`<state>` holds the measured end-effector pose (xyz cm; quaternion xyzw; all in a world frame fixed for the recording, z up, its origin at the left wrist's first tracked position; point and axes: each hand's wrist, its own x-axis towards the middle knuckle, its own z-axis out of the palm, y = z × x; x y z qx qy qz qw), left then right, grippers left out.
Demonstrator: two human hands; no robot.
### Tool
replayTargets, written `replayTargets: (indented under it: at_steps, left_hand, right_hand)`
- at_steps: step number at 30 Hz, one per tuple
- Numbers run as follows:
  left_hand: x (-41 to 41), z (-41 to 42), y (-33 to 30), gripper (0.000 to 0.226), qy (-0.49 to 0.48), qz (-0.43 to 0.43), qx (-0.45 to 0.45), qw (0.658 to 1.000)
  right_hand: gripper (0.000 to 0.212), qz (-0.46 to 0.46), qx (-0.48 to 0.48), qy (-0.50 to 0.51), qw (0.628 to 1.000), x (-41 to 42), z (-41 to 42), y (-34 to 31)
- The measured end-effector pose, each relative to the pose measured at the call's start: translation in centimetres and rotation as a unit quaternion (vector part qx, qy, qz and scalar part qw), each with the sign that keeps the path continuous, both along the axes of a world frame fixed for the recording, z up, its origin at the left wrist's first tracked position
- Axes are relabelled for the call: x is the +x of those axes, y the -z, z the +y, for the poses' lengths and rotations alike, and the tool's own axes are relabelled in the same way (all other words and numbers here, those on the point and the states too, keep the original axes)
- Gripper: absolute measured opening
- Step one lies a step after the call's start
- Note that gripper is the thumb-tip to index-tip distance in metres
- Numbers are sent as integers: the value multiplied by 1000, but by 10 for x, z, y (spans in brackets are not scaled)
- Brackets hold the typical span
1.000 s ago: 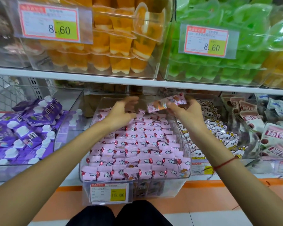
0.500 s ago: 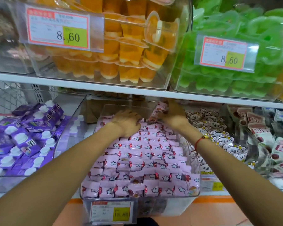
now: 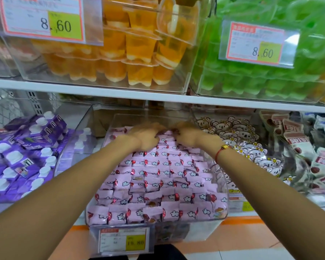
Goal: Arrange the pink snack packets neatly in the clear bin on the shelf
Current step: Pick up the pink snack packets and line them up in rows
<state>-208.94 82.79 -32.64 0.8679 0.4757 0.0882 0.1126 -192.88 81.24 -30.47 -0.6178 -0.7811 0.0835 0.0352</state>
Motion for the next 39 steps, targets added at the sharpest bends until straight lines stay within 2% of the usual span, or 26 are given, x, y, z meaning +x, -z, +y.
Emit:
replayTargets:
  at_steps: [3,5,7,11,12,17,21,24,29,31,34,37,39]
  left_hand:
    - [3,0,4,40,15,50,17,998]
    - [4,1,0,39,14,55,13,998]
    - [7,2,-4,35,12,47,23,999]
    - [23,5,-7,30,1,28,60,998]
    - [29,7,-7,30,-4,25,59,998]
    - [53,19,-2,29,-21,13,43,999]
    - [57,27,-1,28,-29,13,57,998]
    - [62,29,2,24,-39,18,99,994]
    - [62,27,9,24,-70,39,133,988]
    - [62,26,9,25,-91,-26,144,985]
    - [63,20,-1,27,-168,-241,135,946]
    - [57,11,-11,32,-250,-417,50,872]
    - [47,-2,-16,26,-267,-537,-26,799]
  right_hand:
    - [42,3,88,-19,996,13,-25,-7]
    - [41,-27,113,-33,993,21,-46,-6]
    - [39,-16,160,-31,986,34,-64,-2]
    - [28,159,236,73,956,68,-94,6]
    - [28,173,239,102,950,78,-97,11]
    - [35,81,170,159,969,110,-97,41]
    - [41,48,229,145,961,106,-98,52]
    - [48,34,233,138,962,105,-100,53]
    - [47,36,237,147,960,104,-100,54]
    - [47,41,240,148,958,103,-99,53]
    - [47,44,236,148,959,103,-100,54]
    - [45,38,217,147,964,105,-100,53]
    - [38,38,173,148,973,109,-98,47]
